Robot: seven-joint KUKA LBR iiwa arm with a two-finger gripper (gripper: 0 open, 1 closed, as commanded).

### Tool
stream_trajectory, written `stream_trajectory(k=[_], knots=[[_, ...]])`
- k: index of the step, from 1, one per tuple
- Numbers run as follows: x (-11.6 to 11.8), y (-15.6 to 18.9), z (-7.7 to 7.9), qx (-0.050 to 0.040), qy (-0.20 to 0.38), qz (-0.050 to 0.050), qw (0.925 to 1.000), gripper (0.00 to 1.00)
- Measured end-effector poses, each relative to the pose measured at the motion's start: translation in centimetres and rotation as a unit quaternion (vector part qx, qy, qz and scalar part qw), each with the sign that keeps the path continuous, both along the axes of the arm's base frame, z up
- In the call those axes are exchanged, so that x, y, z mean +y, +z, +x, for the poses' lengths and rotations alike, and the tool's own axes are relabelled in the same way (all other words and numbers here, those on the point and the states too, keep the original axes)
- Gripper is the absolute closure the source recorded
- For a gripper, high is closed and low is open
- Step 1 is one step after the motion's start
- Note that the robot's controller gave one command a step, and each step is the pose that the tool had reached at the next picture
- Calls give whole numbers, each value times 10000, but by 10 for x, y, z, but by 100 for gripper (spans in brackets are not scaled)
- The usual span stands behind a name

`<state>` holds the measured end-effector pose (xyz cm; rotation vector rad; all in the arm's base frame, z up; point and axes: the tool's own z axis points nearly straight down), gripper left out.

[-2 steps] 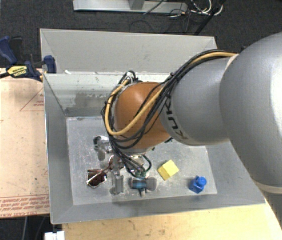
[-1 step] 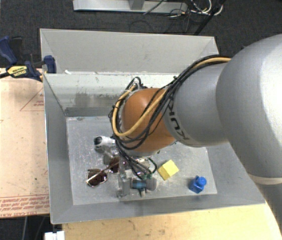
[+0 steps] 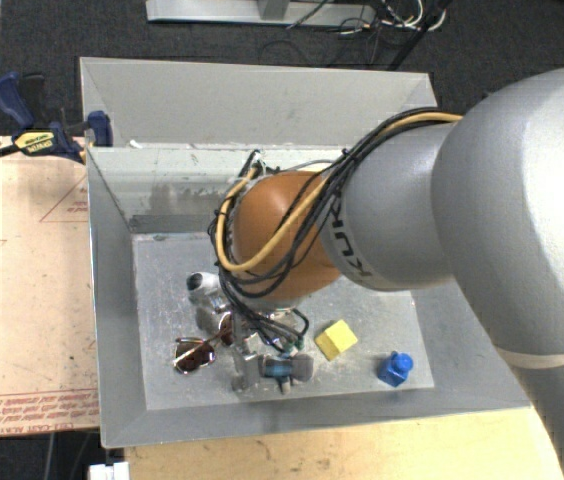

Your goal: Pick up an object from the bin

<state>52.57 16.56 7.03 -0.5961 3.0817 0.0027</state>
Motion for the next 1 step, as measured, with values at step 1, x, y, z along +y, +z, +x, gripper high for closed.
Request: stream_trajectory(k=[1], knots=[[-8, -1, -4, 11, -686, 4, 9976, 0]])
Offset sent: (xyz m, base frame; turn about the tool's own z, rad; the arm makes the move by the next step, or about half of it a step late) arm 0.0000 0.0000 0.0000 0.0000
